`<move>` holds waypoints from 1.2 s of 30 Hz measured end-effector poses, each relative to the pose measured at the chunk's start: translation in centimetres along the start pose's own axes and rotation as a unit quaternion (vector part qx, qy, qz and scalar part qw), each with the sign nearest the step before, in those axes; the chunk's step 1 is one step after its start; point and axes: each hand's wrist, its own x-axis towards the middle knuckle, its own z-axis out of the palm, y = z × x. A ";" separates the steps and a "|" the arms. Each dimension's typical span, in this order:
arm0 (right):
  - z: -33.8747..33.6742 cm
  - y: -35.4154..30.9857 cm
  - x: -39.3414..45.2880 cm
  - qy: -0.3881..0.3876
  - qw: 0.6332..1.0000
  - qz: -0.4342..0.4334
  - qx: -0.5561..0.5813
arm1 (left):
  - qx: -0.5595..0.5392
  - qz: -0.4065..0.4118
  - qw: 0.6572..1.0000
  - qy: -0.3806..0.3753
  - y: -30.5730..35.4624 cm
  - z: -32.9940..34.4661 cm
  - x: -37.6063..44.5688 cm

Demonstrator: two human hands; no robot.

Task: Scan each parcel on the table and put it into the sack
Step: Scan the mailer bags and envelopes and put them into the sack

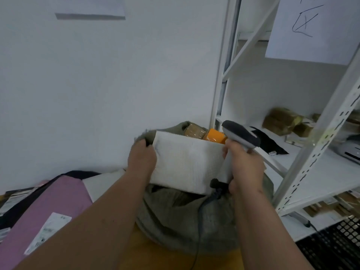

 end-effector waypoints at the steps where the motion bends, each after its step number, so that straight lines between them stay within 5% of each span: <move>1: 0.3 -0.5 -0.1 -0.001 0.999 0.014 0.045 | 0.003 0.051 0.998 0.029 1.6 -0.5 -0.3; 5: 1.5 -3.0 -0.8 -0.034 0.971 0.014 0.238 | -0.037 0.213 0.974 0.065 7.2 -2.1 -0.2; 9: 1.7 -3.9 -0.8 -0.062 0.953 -0.055 0.291 | -0.039 0.316 0.946 0.054 7.1 -2.1 1.1; 13: 1.0 -2.0 -0.5 -0.074 0.966 0.030 0.244 | 0.062 0.120 0.989 -0.061 0.8 -0.7 1.8; 16: 0.6 -0.7 -0.6 -0.037 0.971 0.067 0.226 | 0.109 0.054 0.991 -0.051 -1.3 -0.8 1.2; 26: 0.1 -0.5 -2.0 0.033 0.974 -0.040 0.221 | -0.023 0.092 0.984 0.150 3.5 -8.7 0.1; 29: 0.1 0.1 -2.6 0.031 0.979 -0.039 0.196 | 0.218 0.182 0.947 0.152 1.5 -7.1 -1.7; 32: 0.4 1.2 -3.6 0.039 0.988 -0.041 0.146 | 0.333 0.315 0.889 -0.003 -0.1 -4.2 -4.3; 34: 0.4 1.7 -4.6 0.043 0.991 -0.041 0.123 | 0.366 0.260 0.869 -0.209 -1.3 -3.3 -5.6; 36: 0.3 2.1 -5.5 0.053 0.992 -0.044 0.106 | 0.421 0.228 0.817 -0.322 -2.7 -3.5 -6.3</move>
